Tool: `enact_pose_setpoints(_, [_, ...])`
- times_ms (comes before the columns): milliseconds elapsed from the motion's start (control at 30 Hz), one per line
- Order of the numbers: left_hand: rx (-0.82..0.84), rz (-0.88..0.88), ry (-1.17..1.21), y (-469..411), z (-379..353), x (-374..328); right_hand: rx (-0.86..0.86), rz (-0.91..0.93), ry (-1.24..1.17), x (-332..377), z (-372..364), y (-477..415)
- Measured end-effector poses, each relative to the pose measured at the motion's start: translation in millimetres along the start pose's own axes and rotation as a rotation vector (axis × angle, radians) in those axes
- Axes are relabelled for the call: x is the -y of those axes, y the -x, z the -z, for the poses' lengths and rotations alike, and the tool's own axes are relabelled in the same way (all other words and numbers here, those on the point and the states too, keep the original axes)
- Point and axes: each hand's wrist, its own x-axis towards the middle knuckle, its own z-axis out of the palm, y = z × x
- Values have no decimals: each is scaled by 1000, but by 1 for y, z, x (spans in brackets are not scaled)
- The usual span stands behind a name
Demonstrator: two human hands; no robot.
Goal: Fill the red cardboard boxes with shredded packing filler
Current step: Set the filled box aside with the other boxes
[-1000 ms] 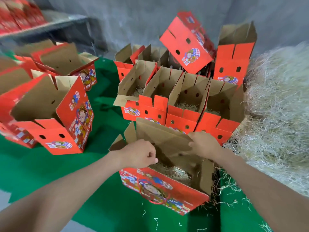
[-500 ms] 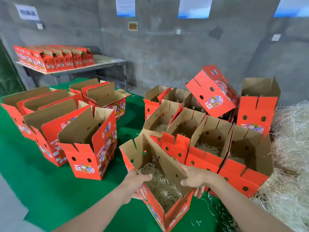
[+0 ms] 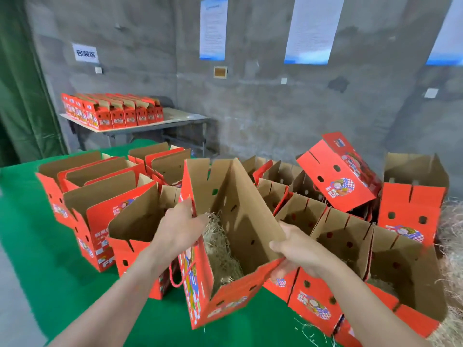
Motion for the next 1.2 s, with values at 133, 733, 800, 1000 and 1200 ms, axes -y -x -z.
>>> enact_pose_setpoints(133, [-109,-205,89,-37,34,-21,-152,152,-265,31,-8,-17])
enact_pose_setpoints(733, [257,-174,113,-284,15,55,-496,-135,-211,98,-29,-217])
enact_pose_setpoints(800, [319,-146,70,-300,2,68,-482,-188,-168,94,-35,-230])
enact_pose_setpoints(1000, [375,-258,-105,-341,-30,113,-447,-297,-139,68,-66,-270])
enact_pose_setpoints(1200, [692,-275,-278,-384,-64,143,-498,-407,227,45,-88,-309])
